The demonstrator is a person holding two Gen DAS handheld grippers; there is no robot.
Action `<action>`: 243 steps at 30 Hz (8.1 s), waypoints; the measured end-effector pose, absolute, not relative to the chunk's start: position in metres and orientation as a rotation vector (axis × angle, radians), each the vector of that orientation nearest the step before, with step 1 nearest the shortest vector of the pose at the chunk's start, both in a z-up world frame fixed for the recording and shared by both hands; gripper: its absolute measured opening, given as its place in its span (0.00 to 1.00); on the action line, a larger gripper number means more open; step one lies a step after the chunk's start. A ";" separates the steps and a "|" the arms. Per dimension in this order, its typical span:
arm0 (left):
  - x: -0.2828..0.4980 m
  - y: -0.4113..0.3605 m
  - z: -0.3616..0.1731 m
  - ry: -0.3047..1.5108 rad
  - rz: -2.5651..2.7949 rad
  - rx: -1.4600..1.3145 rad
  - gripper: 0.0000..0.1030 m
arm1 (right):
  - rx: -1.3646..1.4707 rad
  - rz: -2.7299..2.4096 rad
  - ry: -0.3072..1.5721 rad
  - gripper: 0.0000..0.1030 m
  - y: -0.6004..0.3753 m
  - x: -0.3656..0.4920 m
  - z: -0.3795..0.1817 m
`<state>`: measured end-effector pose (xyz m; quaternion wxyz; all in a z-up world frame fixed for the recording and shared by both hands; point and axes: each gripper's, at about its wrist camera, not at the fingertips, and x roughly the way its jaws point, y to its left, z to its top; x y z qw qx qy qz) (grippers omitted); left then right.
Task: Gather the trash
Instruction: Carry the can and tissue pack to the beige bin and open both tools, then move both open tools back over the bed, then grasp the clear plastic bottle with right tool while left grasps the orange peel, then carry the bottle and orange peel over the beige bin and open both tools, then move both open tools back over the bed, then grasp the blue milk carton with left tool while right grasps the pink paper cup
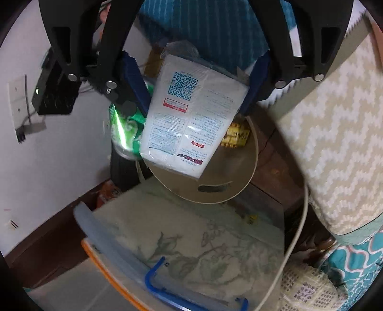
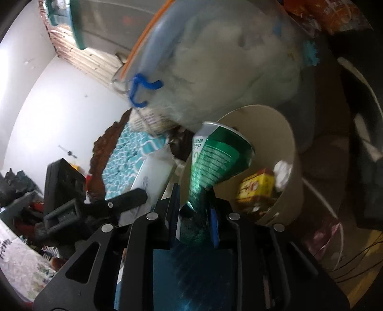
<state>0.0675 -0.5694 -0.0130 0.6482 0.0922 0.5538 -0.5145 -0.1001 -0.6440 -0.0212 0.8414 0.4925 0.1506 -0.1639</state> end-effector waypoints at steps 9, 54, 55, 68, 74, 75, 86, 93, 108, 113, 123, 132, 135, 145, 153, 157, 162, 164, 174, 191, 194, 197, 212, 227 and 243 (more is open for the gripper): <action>0.085 -0.556 -0.016 1.269 -1.090 0.170 0.80 | 1.058 -0.356 0.220 0.65 -0.643 -0.109 -0.020; 0.180 0.007 -0.012 1.091 -0.482 -0.388 0.74 | -0.191 0.223 0.852 0.42 -0.221 0.211 0.025; 0.184 0.005 -0.015 1.105 -0.487 -0.398 0.72 | -0.164 0.222 0.842 0.41 -0.222 0.206 0.029; 0.184 -0.063 -0.029 1.141 -0.561 -0.168 0.30 | 0.158 0.148 0.831 0.41 -0.245 0.085 0.020; 0.156 -0.084 -0.028 1.131 -0.649 -0.091 0.50 | 0.170 0.102 0.793 0.74 -0.253 0.055 0.021; 0.153 -0.087 -0.029 1.125 -0.645 -0.076 0.50 | 0.167 0.098 0.789 0.74 -0.254 0.058 0.021; 0.161 -0.082 -0.035 1.162 -0.567 -0.132 0.06 | 0.227 0.172 0.866 0.42 -0.243 0.115 -0.001; 0.139 -0.079 -0.005 1.098 -0.640 -0.119 0.03 | 0.301 0.175 0.839 0.42 -0.256 0.081 0.002; 0.084 -0.113 0.025 1.102 -0.817 -0.116 0.03 | 0.475 0.121 0.727 0.42 -0.303 0.008 0.010; 0.082 -0.164 0.025 1.136 -0.884 -0.061 0.03 | 0.629 0.045 0.687 0.42 -0.354 -0.013 -0.001; 0.087 -0.348 0.027 1.203 -1.100 0.054 0.03 | 1.062 -0.176 0.444 0.42 -0.496 -0.087 -0.019; 0.072 -0.496 0.021 1.214 -1.192 0.151 0.03 | 1.118 -0.322 0.384 0.42 -0.586 -0.101 -0.020; 0.071 -0.527 0.018 1.209 -1.189 0.178 0.03 | 1.128 -0.347 0.412 0.43 -0.606 -0.094 -0.021; 0.073 -0.556 -0.012 1.207 -1.100 0.235 0.43 | 1.056 -0.519 0.342 0.75 -0.618 -0.114 -0.024; 0.087 -0.473 0.009 1.123 -1.070 0.155 0.44 | 1.002 -0.525 0.289 0.74 -0.582 -0.115 -0.014; 0.096 -0.413 0.020 1.075 -1.021 0.110 0.45 | 0.932 -0.449 0.310 0.74 -0.554 -0.090 0.002; 0.112 -0.319 0.034 1.018 -0.941 0.022 0.45 | 0.893 -0.295 0.400 0.71 -0.518 -0.041 0.006; 0.122 -0.279 0.036 0.998 -0.885 -0.030 0.45 | 0.883 -0.223 0.441 0.70 -0.503 -0.019 0.008; 0.179 -0.105 0.004 1.063 -0.598 -0.334 0.43 | 0.701 0.116 0.620 0.66 -0.416 0.150 0.045; 0.183 -0.028 -0.012 1.081 -0.533 -0.442 0.43 | 0.699 0.502 0.998 0.61 -0.283 0.246 0.010; 0.187 -0.026 -0.013 1.086 -0.527 -0.467 0.52 | 0.608 0.572 0.960 0.61 -0.258 0.209 0.017; 0.192 -0.026 -0.013 1.092 -0.517 -0.493 0.64 | 0.534 0.531 0.922 0.61 -0.252 0.188 0.017; 0.202 -0.128 -0.006 1.049 -0.362 -0.054 0.83 | 0.487 0.087 0.717 0.77 -0.321 0.086 0.027; 0.143 -0.115 -0.011 1.077 -0.672 -0.096 0.51 | 0.677 -0.019 0.750 0.83 -0.381 0.147 -0.002; 0.129 -0.126 -0.022 1.106 -0.719 -0.119 0.47 | 0.823 0.009 0.776 0.40 -0.388 0.200 -0.029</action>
